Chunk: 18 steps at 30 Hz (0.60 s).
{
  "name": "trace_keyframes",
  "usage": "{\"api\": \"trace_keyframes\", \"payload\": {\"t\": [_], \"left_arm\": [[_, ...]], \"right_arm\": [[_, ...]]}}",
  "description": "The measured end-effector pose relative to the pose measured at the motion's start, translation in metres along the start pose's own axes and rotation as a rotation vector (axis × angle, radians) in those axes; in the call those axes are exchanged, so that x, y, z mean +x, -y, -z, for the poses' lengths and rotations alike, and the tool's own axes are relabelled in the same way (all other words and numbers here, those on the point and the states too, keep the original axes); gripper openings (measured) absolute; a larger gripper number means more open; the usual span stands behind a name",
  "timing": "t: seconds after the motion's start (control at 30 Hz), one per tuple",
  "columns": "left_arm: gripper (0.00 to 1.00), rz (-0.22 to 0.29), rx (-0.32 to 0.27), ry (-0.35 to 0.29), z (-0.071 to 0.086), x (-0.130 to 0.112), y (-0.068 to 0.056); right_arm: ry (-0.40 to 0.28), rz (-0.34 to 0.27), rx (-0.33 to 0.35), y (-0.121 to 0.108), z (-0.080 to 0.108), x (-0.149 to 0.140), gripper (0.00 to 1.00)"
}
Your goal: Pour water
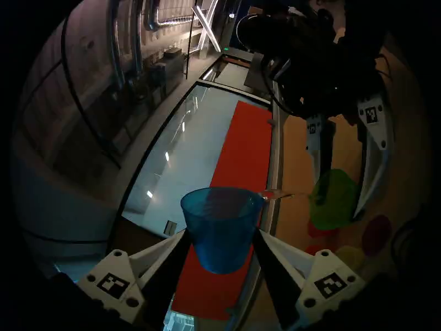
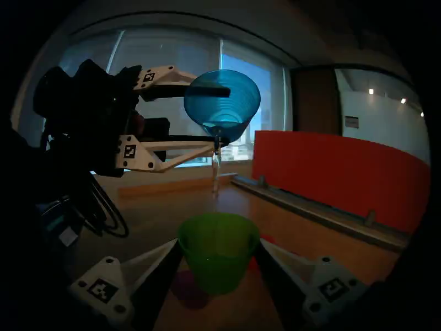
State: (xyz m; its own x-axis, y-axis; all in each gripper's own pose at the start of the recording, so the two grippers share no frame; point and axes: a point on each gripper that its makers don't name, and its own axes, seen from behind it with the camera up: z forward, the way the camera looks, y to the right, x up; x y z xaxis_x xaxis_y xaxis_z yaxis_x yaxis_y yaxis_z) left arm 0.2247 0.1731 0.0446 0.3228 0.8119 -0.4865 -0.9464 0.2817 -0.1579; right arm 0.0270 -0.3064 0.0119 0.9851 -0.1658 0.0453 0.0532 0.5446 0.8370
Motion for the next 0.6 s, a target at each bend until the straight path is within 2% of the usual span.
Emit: {"api": "trace_keyframes", "payload": {"t": [0.6], "left_arm": [[0.78, -0.050, -0.003, -0.003, 0.0025, 0.0002, -0.0033]], "right_arm": [[-0.001, 0.004, -0.002, -0.0008, -0.0010, 0.0005, 0.90]]}}
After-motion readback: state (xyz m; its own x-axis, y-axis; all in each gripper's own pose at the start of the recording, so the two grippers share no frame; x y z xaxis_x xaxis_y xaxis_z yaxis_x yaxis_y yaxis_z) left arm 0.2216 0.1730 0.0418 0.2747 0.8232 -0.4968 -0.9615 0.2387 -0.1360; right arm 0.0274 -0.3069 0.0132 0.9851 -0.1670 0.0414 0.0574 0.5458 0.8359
